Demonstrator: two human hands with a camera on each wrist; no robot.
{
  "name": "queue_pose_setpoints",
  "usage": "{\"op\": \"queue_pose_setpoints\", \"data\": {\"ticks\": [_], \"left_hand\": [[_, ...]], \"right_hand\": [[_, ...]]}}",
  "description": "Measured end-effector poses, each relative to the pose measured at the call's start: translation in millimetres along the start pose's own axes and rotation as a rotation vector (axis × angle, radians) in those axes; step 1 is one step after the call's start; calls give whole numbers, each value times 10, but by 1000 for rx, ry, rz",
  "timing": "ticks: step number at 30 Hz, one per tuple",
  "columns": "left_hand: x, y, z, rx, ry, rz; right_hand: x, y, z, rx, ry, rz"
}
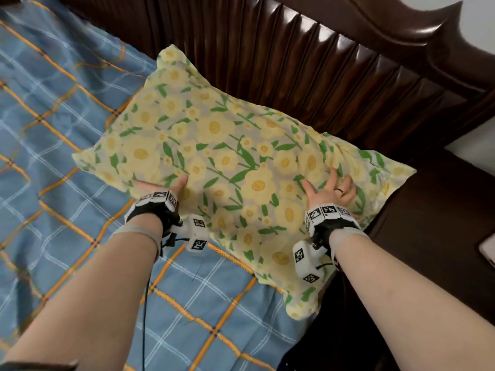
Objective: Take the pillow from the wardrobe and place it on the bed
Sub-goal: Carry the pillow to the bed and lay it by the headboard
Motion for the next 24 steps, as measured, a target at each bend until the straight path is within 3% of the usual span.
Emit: {"op": "queue_pose_setpoints", "data": {"ticks": [2, 4, 8, 10, 12, 14, 15, 16, 18, 19, 24], "left_hand": [[71, -28, -58, 117, -88, -4], [164, 46, -316, 260, -348, -69], [440, 242, -752, 111, -683, -150], [458, 271, -807, 77, -725, -145], [355, 233, -653, 23, -588, -128], [265, 225, -503, -131, -452, -214], [318, 207, -590, -281, -517, -276], [441, 107, -754, -440, -671, -307], [713, -295, -1017, -762, -994, -218], [740, -448, -1039, -892, -1035, -143], [774, -572, -1070, -1119, -811, -98]], "right_hand": [[18, -8, -15, 8, 0, -16], [49, -6, -46, 25, 0, -37], [79, -21, -58, 25, -8, -43], [82, -17, -59, 25, -40, -13], [83, -4, -25, 47, -47, 0], [138, 10, 81, 64, -9, -16], [175, 6, 183, 75, 47, -44], [231, 1, 301, 102, 114, -66], [303, -100, 465, 172, 233, -51], [293, -171, 505, 215, 273, -25], [193, -186, 354, 311, 164, 134]]}}
Point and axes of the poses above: each hand's wrist, its own x-axis away from the middle knuckle, its own y-axis out of the back of the hand, z = x × y, the point moved 10 cm from there along -x, towards the middle knuckle
